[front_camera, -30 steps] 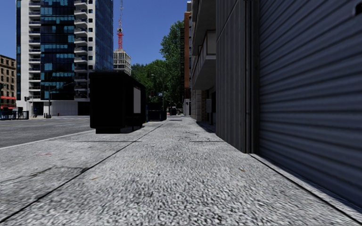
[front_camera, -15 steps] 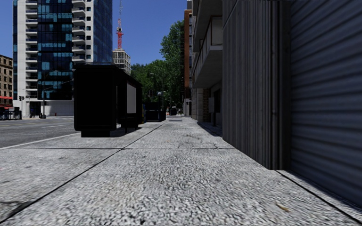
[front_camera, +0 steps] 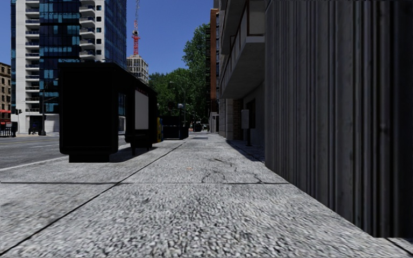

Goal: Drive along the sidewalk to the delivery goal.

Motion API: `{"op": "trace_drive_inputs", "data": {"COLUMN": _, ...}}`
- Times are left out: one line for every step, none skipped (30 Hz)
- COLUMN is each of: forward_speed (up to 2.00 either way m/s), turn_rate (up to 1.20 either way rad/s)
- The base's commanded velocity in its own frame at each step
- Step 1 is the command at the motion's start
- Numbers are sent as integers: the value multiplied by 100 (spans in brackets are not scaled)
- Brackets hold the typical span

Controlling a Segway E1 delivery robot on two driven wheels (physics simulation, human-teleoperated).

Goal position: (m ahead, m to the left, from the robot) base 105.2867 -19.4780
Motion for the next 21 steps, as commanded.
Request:
{"op": "trace_drive_inputs", "data": {"forward_speed": 200, "turn_rate": 0}}
{"op": "trace_drive_inputs", "data": {"forward_speed": 200, "turn_rate": 0}}
{"op": "trace_drive_inputs", "data": {"forward_speed": 200, "turn_rate": 0}}
{"op": "trace_drive_inputs", "data": {"forward_speed": 200, "turn_rate": 0}}
{"op": "trace_drive_inputs", "data": {"forward_speed": 200, "turn_rate": 0}}
{"op": "trace_drive_inputs", "data": {"forward_speed": 200, "turn_rate": 0}}
{"op": "trace_drive_inputs", "data": {"forward_speed": 200, "turn_rate": 0}}
{"op": "trace_drive_inputs", "data": {"forward_speed": 200, "turn_rate": 0}}
{"op": "trace_drive_inputs", "data": {"forward_speed": 200, "turn_rate": 0}}
{"op": "trace_drive_inputs", "data": {"forward_speed": 200, "turn_rate": 0}}
{"op": "trace_drive_inputs", "data": {"forward_speed": 200, "turn_rate": 0}}
{"op": "trace_drive_inputs", "data": {"forward_speed": 200, "turn_rate": 0}}
{"op": "trace_drive_inputs", "data": {"forward_speed": 200, "turn_rate": 0}}
{"op": "trace_drive_inputs", "data": {"forward_speed": 200, "turn_rate": 0}}
{"op": "trace_drive_inputs", "data": {"forward_speed": 200, "turn_rate": 0}}
{"op": "trace_drive_inputs", "data": {"forward_speed": 200, "turn_rate": 0}}
{"op": "trace_drive_inputs", "data": {"forward_speed": 200, "turn_rate": 0}}
{"op": "trace_drive_inputs", "data": {"forward_speed": 200, "turn_rate": 0}}
{"op": "trace_drive_inputs", "data": {"forward_speed": 200, "turn_rate": 0}}
{"op": "trace_drive_inputs", "data": {"forward_speed": 200, "turn_rate": 0}}
{"op": "trace_drive_inputs", "data": {"forward_speed": 200, "turn_rate": 0}}
